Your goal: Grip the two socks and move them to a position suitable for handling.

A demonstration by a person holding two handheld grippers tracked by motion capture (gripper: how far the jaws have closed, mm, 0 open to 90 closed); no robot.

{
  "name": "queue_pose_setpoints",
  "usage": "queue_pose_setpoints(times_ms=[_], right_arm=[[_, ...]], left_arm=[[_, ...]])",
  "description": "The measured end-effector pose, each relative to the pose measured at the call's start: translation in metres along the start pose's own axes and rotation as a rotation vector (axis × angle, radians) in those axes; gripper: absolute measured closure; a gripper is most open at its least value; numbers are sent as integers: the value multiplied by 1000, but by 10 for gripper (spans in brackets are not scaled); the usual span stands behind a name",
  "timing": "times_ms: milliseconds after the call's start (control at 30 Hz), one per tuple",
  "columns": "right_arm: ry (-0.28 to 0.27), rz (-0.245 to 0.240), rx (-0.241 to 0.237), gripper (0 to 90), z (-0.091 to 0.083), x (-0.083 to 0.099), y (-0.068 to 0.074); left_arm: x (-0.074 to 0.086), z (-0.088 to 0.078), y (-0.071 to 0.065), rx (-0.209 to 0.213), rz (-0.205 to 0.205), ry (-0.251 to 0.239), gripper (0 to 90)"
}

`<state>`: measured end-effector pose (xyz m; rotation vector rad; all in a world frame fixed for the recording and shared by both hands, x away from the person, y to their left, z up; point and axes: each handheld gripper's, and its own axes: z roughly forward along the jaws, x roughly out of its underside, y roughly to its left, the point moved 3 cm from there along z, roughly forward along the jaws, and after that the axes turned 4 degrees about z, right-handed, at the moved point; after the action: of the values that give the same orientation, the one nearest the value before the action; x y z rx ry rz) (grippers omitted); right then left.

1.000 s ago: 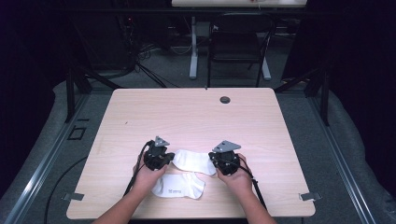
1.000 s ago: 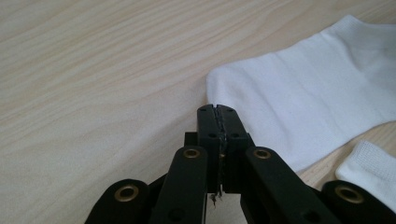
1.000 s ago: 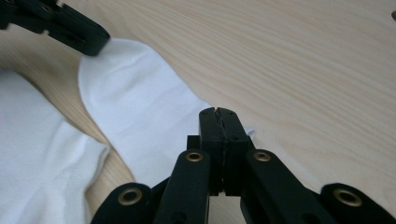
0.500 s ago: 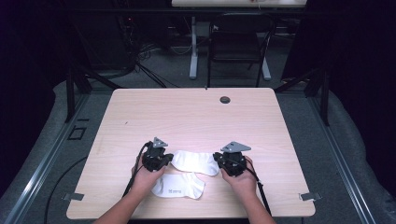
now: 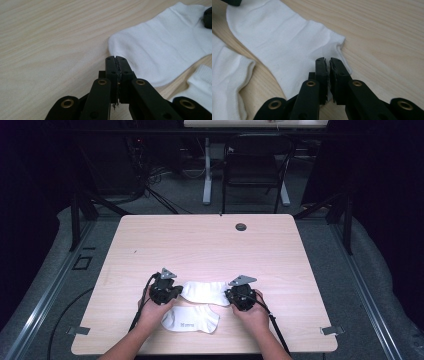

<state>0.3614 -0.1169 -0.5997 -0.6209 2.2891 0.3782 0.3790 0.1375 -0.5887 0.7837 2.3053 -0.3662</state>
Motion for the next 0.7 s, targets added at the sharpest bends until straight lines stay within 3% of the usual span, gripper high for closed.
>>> queue_pose_setpoints(times_ms=[533,700], right_arm=[[11,-16,-14,832,17,-16,13],[-29,-17,-18,758,10,-21,16]], left_arm=[[20,-16,13,1,-24,-15,883],[23,-24,14,11,-21,-43,786]])
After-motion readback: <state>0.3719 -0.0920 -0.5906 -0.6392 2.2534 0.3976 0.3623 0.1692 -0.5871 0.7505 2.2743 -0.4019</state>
